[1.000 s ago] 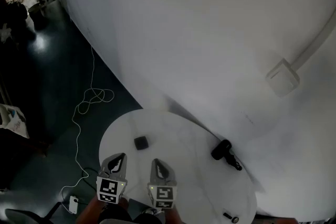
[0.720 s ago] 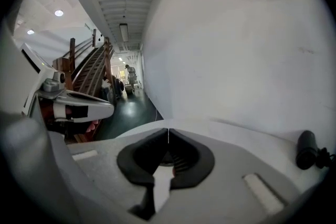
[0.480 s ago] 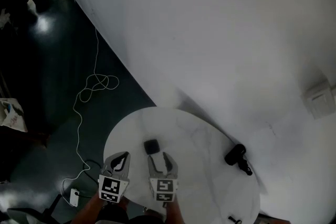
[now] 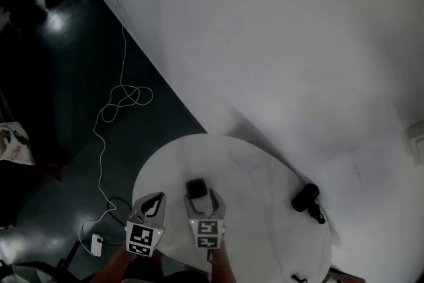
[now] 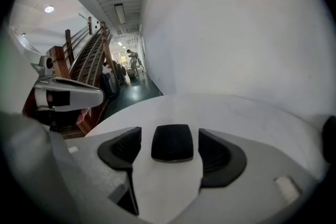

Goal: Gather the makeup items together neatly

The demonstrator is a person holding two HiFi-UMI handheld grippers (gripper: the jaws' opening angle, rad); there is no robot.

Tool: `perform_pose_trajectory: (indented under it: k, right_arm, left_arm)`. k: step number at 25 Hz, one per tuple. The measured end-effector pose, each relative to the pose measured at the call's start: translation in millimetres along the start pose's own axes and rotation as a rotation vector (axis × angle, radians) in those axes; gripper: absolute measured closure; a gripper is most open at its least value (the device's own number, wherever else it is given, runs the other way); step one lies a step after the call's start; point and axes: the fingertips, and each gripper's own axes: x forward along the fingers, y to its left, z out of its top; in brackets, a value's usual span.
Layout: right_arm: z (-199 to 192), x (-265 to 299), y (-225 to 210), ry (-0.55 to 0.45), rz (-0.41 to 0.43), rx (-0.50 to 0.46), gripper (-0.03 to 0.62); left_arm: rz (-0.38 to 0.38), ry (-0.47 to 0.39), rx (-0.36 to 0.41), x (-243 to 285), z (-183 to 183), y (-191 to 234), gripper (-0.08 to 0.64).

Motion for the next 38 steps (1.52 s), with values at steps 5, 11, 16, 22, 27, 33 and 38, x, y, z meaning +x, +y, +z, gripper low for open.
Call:
perform_pose_trajectory:
  k: [5,11,16,22,27,33,38]
  right_arm:
    - [-11.6,14.1,1.2,0.044,-0.012,-0.003,0.252]
    - [-17.9,23.4,1.3,0.069,-0.019,-0.005,0.252]
    - [-22.6,27.5,0.8,0.088,-0.022,-0.006,0.252]
    - [-23.5,28.1,-0.5,0.098,-0.035,-0.019,0.252]
    - [-24.5,25.7,-0.9,0.113,-0.027,-0.010,0.275]
    - [-17.8,15.8,-2.6,0.092,-0.046,0.000,0.277]
    - [-7.5,-8.6,-13.5,0.049,-0.075,0.012,0.278]
  left_arm:
    - [0.004,0.015,-0.010,4.6,-6.4,6.3,0.549]
    - [0.004,0.028,-0.014,8.8,-9.6,11.4,0.549]
    - [0.006,0.035,-0.014,10.0,-12.3,14.8,0.549]
    - [0.004,0.037,-0.014,10.0,-12.9,14.9,0.549]
    - [0.004,0.033,-0.013,7.9,-10.6,14.7,0.549]
    - [0.000,0.020,0.002,4.0,-3.9,11.5,0.549]
    - [-0.029,-0.010,0.022,2.6,12.2,-7.0,0.549]
